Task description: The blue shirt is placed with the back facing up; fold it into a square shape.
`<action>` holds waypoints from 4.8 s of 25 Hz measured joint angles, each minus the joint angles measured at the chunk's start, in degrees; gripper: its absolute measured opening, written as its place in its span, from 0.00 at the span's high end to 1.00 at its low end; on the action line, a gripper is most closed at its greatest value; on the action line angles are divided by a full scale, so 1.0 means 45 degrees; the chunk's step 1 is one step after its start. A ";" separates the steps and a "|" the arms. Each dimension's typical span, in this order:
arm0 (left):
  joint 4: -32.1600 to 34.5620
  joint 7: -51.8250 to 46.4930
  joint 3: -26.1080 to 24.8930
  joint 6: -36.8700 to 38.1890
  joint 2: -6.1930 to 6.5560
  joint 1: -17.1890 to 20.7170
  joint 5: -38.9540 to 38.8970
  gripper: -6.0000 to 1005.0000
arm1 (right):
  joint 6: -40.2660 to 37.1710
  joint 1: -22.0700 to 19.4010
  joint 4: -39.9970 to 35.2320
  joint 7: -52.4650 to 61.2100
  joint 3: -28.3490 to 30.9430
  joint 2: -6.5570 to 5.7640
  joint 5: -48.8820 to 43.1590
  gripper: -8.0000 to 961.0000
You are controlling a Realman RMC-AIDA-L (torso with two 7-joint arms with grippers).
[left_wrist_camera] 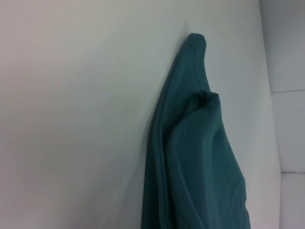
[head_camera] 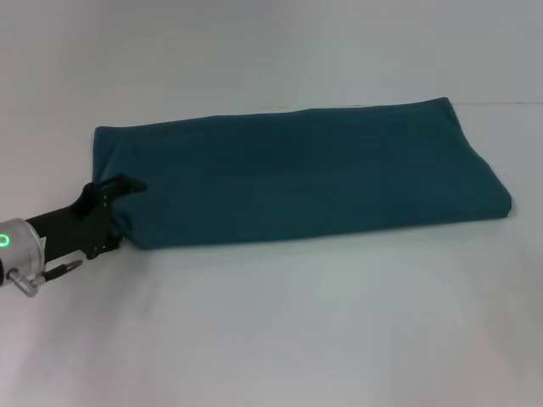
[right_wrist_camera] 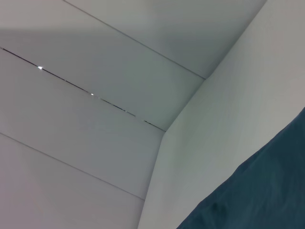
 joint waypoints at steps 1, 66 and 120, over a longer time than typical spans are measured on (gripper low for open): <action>0.0004 0.0024 0.0084 0.0001 0.0022 -0.0037 0.0017 0.13 | -0.0003 0.0008 0.0000 0.0000 0.0002 0.0000 0.0002 0.02; 0.4193 0.4058 -0.1516 0.6030 0.0482 0.0212 -0.0409 0.93 | 0.0529 0.0093 0.0201 0.0003 0.0022 0.0024 -0.0107 0.02; 0.2198 0.3447 0.5377 0.1919 -0.0352 -0.0860 -0.5484 0.43 | 0.0958 0.0630 0.0202 0.0340 0.0006 -0.0496 -0.1723 0.04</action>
